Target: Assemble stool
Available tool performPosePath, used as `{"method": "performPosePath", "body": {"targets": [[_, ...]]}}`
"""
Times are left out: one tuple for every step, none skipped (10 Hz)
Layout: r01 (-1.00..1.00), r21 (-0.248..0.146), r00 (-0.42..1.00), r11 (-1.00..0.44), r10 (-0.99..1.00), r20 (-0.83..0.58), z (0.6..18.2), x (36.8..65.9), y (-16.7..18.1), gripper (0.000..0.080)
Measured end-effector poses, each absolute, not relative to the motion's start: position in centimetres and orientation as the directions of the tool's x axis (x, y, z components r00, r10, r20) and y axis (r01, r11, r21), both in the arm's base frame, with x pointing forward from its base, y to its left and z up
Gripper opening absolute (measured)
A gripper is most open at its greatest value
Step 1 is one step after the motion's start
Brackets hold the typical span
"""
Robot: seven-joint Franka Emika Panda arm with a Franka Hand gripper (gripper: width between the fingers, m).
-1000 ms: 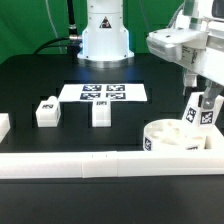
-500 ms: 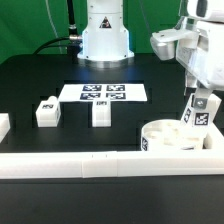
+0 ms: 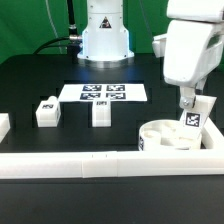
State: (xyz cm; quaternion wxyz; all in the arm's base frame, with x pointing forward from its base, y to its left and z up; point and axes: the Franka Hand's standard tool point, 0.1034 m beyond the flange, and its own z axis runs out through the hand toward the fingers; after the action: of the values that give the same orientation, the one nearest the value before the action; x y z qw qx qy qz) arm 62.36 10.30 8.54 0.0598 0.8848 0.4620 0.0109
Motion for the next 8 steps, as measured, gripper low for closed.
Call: {"method": "performPosePath", "body": {"targets": [[0.761,0.115,0.646,-0.639,0.763,-0.029,8.53,62.29,10.29,0.0335],[0.657,0.107,0.752,-0.746,0.659,-0.020,8.48,62.08,10.40,0.0335],[0.579,0.104,0.814,-0.809,0.581,-0.010,8.47,62.03,10.49,0.0335],[0.525,0.095,0.849,-0.846,0.528,0.001,8.47,62.05,10.49,0.0335],[0.486,0.095,0.872,-0.869,0.489,0.013,8.45,62.10,10.57,0.0335],[0.405,0.087,0.912,-0.910,0.408,0.027,8.47,62.14,10.81,0.0335],[0.349,0.080,0.935,-0.934,0.353,0.033,8.46,62.12,10.90,0.0335],[0.292,0.070,0.955,-0.954,0.295,0.038,8.45,62.08,11.02,0.0335]]}}
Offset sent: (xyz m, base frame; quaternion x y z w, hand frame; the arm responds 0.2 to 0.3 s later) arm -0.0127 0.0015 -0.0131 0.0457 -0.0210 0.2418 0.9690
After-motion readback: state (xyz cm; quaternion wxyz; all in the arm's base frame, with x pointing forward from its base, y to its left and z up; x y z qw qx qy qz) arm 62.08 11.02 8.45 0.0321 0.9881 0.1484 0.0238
